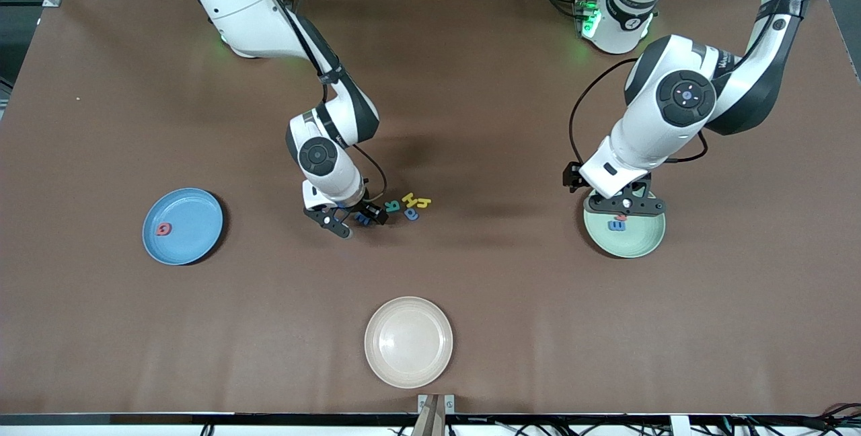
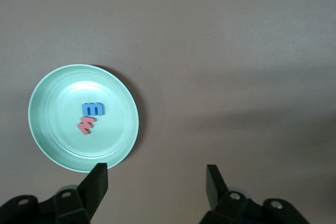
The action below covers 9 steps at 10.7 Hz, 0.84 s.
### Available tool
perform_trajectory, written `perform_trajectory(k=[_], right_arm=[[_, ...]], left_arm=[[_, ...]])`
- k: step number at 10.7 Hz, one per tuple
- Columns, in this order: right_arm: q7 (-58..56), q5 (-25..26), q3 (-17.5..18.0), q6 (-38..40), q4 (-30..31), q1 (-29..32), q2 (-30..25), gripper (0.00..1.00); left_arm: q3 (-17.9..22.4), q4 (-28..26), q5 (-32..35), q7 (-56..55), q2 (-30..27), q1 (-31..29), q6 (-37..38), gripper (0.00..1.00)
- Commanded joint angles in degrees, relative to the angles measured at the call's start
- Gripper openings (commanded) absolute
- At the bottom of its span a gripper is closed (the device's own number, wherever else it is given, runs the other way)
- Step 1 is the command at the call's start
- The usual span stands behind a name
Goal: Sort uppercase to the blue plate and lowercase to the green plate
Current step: 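Close the right gripper on the blue foam W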
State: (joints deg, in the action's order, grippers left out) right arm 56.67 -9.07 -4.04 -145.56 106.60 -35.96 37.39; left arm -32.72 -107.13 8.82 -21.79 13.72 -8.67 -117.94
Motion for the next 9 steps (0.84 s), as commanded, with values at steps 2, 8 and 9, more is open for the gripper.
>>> perform_trajectory(k=[2,8,9], right_arm=[[-0.07,3.35,0.09,-0.16,-0.95,0.45,1.1,0.0],[-1.99,3.79,-2.45,2.65,-1.04,2.11,-2.84,0.0],[-3.83,3.79,-2.9,3.35,-1.3,3.68,-4.33,0.0]], left_arm=[[0.11,1.04,2.08,-1.06,0.52,1.2,0.43,0.83],[0.11,1.66,2.17,-1.06,0.87,1.81,0.43,0.82],[0.02,1.74,2.17,-1.06,0.87,1.9,0.43,0.81]])
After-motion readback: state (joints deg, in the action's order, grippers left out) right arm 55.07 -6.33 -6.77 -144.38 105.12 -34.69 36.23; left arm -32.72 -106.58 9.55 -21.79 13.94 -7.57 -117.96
